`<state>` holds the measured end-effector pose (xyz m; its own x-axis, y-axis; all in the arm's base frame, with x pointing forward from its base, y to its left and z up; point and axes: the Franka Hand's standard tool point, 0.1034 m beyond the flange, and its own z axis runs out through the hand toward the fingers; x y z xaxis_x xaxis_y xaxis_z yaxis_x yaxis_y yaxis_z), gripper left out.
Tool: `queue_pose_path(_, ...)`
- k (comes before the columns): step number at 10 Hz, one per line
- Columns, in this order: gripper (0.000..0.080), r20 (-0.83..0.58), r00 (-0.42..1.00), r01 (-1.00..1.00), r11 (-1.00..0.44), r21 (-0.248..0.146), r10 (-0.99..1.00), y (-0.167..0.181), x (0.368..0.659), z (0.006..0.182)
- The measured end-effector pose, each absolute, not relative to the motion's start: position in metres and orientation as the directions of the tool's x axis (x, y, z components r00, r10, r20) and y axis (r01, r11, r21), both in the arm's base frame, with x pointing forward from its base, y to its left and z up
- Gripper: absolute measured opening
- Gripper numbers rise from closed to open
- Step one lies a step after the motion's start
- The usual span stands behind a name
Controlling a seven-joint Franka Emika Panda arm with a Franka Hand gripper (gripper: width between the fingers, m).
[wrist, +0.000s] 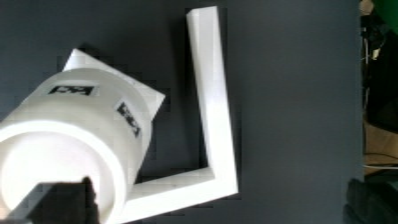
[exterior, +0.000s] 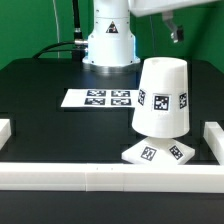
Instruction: Assemble lamp
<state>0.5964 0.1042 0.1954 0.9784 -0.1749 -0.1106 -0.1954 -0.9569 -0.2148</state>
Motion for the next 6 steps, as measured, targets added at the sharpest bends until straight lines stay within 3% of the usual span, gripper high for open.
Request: queue_pose_path(6, 0.0698, -0.11, 0.975, -0.213, -0.954, -0.211, -0.194, 0.1096, 0.5963, 0.1986)
